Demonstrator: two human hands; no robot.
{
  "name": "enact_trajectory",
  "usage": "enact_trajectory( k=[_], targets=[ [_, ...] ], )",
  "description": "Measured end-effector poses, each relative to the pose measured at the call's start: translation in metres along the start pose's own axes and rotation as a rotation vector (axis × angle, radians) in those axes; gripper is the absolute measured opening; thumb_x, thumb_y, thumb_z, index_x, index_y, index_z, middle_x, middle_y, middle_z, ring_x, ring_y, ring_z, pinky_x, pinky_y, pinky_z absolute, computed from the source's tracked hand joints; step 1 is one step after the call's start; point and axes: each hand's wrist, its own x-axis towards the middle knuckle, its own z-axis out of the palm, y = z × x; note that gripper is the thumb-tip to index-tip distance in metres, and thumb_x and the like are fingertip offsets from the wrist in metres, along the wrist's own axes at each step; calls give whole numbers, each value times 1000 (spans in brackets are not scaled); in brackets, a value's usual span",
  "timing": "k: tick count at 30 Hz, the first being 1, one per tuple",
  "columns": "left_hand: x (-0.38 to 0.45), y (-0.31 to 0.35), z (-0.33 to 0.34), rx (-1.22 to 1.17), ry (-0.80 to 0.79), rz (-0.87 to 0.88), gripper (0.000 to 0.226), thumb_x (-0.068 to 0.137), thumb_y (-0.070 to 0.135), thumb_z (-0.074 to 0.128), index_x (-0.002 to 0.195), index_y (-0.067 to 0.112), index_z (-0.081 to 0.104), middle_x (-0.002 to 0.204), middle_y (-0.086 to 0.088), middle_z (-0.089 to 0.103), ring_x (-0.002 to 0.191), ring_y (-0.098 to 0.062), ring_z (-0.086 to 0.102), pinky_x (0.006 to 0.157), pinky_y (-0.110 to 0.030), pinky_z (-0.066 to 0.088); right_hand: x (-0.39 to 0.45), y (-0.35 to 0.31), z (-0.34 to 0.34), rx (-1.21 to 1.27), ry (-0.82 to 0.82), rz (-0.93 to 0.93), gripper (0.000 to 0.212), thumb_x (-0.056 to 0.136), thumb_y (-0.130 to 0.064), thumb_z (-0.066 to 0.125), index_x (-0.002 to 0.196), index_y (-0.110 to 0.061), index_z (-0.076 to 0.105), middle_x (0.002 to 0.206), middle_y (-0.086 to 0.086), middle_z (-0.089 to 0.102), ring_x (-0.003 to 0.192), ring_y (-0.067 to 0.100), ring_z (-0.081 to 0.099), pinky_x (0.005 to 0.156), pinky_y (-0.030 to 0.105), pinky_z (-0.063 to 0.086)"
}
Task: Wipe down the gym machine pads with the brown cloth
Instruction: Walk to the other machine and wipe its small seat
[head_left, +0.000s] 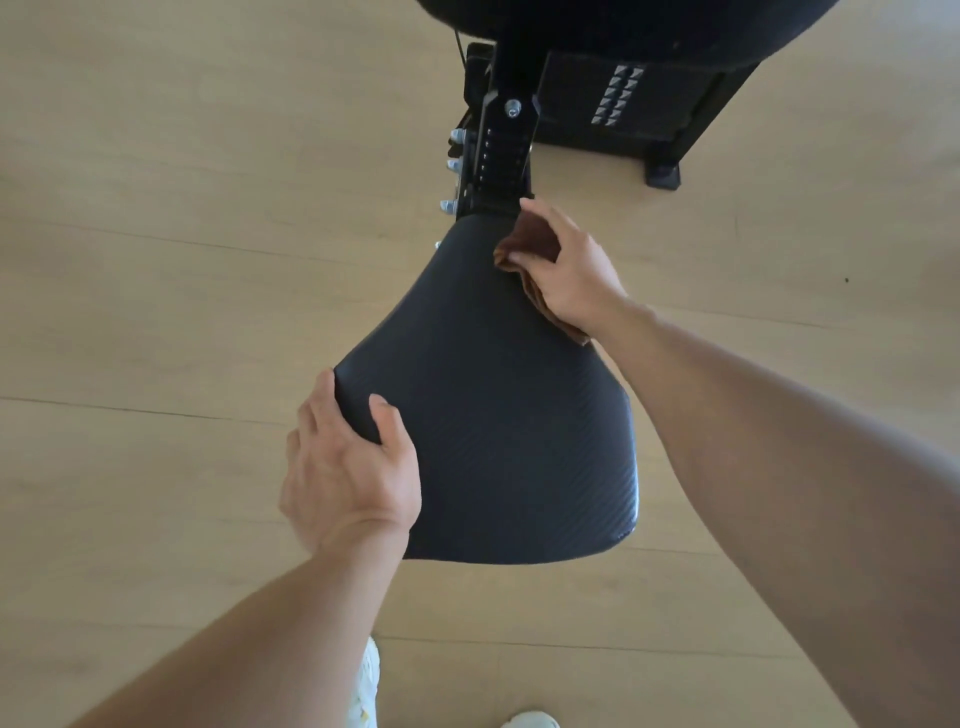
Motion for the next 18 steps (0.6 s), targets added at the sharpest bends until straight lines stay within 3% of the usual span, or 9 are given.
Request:
enact_trajectory(
  k=[2,4,8,11,12,14,16,18],
  targets=[
    [0,0,-1,9,-1,6,56,97,47,37,149,26,36,148,3,50,129,-26,49,95,-48,41,-10,12,-6,50,-23,46,57,92,-30,72,146,-35,51,134,-5,65,124,15,60,107,28,44],
    [0,-1,-1,10,-7,14,56,97,47,37,149,26,35,149,3,50,129,-27,50,96,-48,41,-29,25,-10,95,-3,102,51,92,-32,71,140,-36,56,125,-7,69,115,13,64,102,28,48],
    [1,-4,-3,-16,-20,30,57,97,48,36,150,26,34,149,1,49,130,-29,49,99,-50,40,-95,41,-17,204,42,205,35,92,-33,70,123,-46,63,99,-14,76,81,8,68,68,28,52],
    [1,-6,-4,-18,-24,46,57,98,48,35,150,25,33,149,-1,49,130,-31,49,98,-50,40,-155,41,-21,238,136,269,34,93,-34,67,122,-52,61,108,-19,74,84,6,68,59,20,53],
    [1,-7,-3,-19,-25,54,57,98,48,35,150,24,34,149,-1,49,129,-31,49,98,-50,40,-177,38,-19,258,177,301,34,94,-36,66,122,-55,59,110,-20,73,76,5,65,48,15,48],
    [3,-8,-3,-38,-23,65,57,98,47,35,150,23,34,149,-3,49,129,-32,49,97,-51,41,-218,33,-8,333,239,382,34,96,-39,65,121,-60,57,106,-17,72,59,8,60,35,19,40],
    [4,-11,-4,-54,-42,70,57,99,46,36,151,22,33,151,-2,48,131,-32,48,98,-51,41,-246,29,10,384,332,408,33,96,-41,64,121,-60,57,110,-12,73,66,13,63,49,26,48],
    [5,-15,-9,-72,-99,101,58,101,46,35,153,20,30,154,-3,44,134,-32,46,99,-51,41,-263,24,27,262,410,400,34,97,-39,64,127,-54,57,133,-16,64,103,13,66,80,33,52]
  ],
)
